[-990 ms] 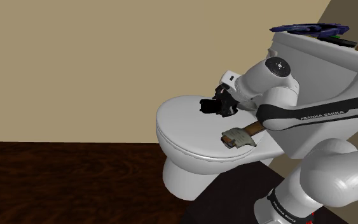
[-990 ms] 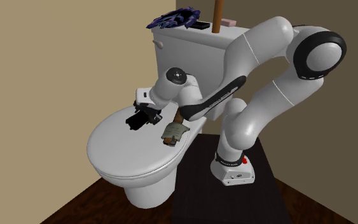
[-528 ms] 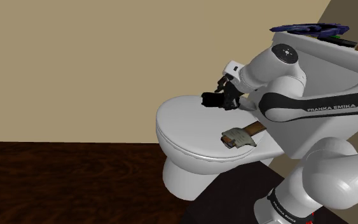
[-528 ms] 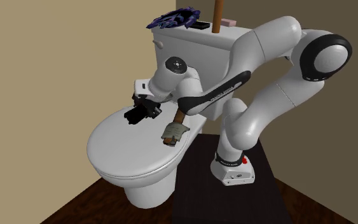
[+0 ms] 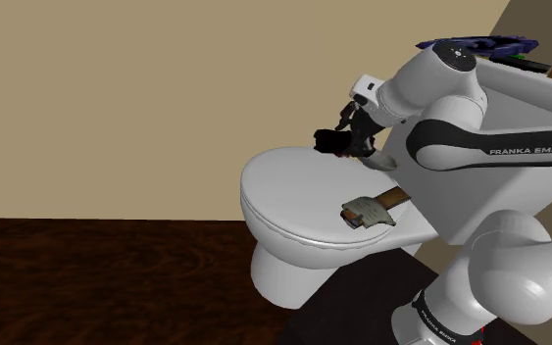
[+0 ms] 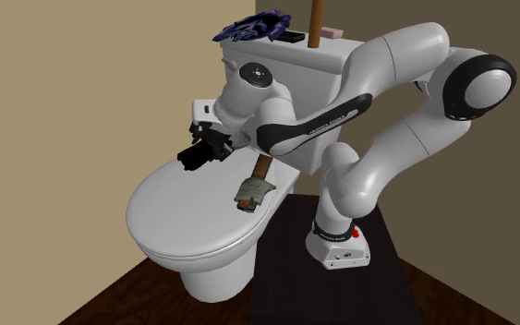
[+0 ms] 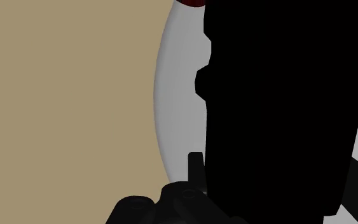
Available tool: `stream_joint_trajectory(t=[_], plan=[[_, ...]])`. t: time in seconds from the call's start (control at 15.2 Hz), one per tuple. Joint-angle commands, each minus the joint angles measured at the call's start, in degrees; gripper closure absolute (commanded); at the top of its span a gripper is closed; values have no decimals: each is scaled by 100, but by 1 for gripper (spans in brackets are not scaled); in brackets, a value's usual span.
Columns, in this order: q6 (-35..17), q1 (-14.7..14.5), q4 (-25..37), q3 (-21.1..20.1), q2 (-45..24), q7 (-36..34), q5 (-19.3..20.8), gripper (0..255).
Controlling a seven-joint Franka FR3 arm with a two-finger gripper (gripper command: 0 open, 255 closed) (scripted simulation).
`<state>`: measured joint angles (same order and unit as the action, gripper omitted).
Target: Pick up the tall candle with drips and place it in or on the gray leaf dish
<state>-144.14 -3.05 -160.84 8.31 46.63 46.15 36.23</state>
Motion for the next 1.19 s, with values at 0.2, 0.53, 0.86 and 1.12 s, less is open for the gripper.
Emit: stream_joint_trajectory(t=[0.2, 0.53, 0.86, 1.12], plan=[[242, -36, 176, 172, 137, 304, -87, 255], [109, 215, 213, 1025, 267, 1175, 119, 255], [-15, 359, 449, 1886, 204, 2043, 256, 255], [-95, 349, 769, 2580, 53, 2725, 290, 255]])
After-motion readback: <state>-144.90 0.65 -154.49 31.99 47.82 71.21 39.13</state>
